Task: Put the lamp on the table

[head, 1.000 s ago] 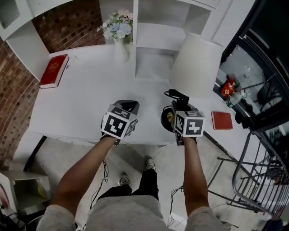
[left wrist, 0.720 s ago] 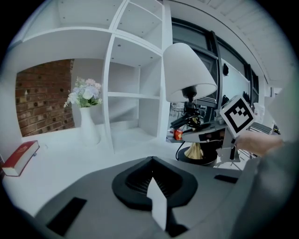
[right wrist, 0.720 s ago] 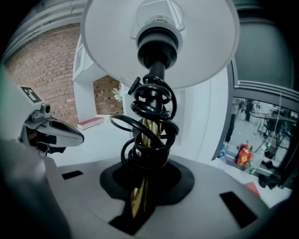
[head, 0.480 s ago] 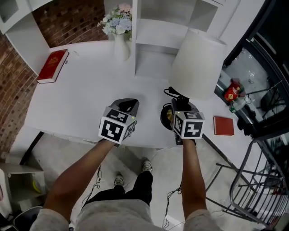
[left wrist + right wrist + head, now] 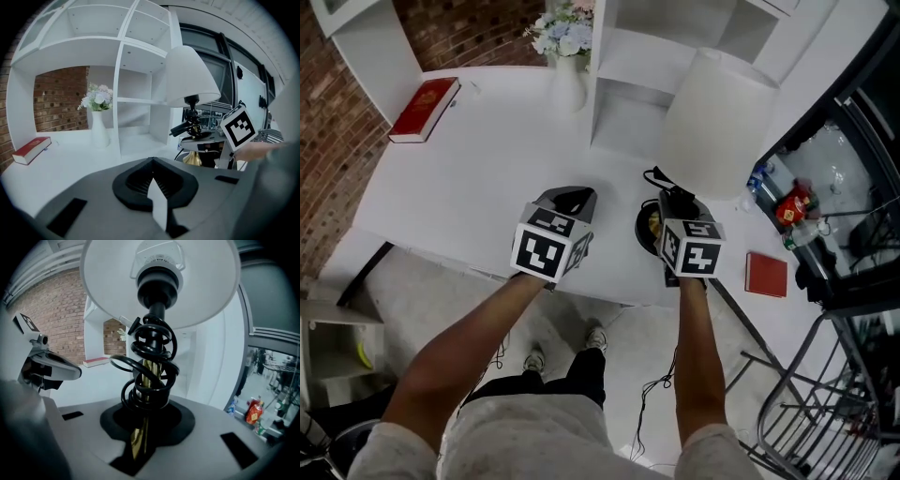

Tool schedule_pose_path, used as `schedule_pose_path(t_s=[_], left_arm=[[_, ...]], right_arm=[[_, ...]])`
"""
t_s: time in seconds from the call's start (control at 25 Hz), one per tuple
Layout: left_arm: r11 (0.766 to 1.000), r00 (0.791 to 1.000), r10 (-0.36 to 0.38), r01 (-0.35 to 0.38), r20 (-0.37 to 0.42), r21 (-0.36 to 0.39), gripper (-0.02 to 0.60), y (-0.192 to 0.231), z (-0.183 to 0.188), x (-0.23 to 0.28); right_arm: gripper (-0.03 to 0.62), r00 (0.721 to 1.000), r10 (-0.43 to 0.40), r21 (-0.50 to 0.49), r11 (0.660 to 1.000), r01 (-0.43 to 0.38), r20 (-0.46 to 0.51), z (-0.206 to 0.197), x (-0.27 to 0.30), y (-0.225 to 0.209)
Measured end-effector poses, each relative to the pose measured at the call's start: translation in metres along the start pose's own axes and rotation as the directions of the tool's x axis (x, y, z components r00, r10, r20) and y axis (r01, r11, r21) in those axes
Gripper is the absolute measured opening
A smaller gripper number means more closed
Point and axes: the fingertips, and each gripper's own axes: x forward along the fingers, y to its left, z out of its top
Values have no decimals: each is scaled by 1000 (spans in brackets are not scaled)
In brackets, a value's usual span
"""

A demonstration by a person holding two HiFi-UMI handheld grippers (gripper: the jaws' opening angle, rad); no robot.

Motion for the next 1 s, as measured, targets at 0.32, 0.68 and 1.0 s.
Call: schedule_pose_path(t_s=[0.32, 0.68, 1.0], left_arm=[[996, 997, 75, -75, 3, -41, -5, -2, 2, 8], [988, 990, 142, -142, -12, -65, -5, -5, -1, 21], [978, 981, 193, -194, -25, -77, -5, 4, 0, 28]], right_arm=[[69, 997, 64, -23, 998, -63, 39, 3, 17, -5], [69, 989, 117, -50, 992, -113, 94, 8, 39, -3], [69, 979, 166, -72, 985, -159, 115, 9, 62, 5]])
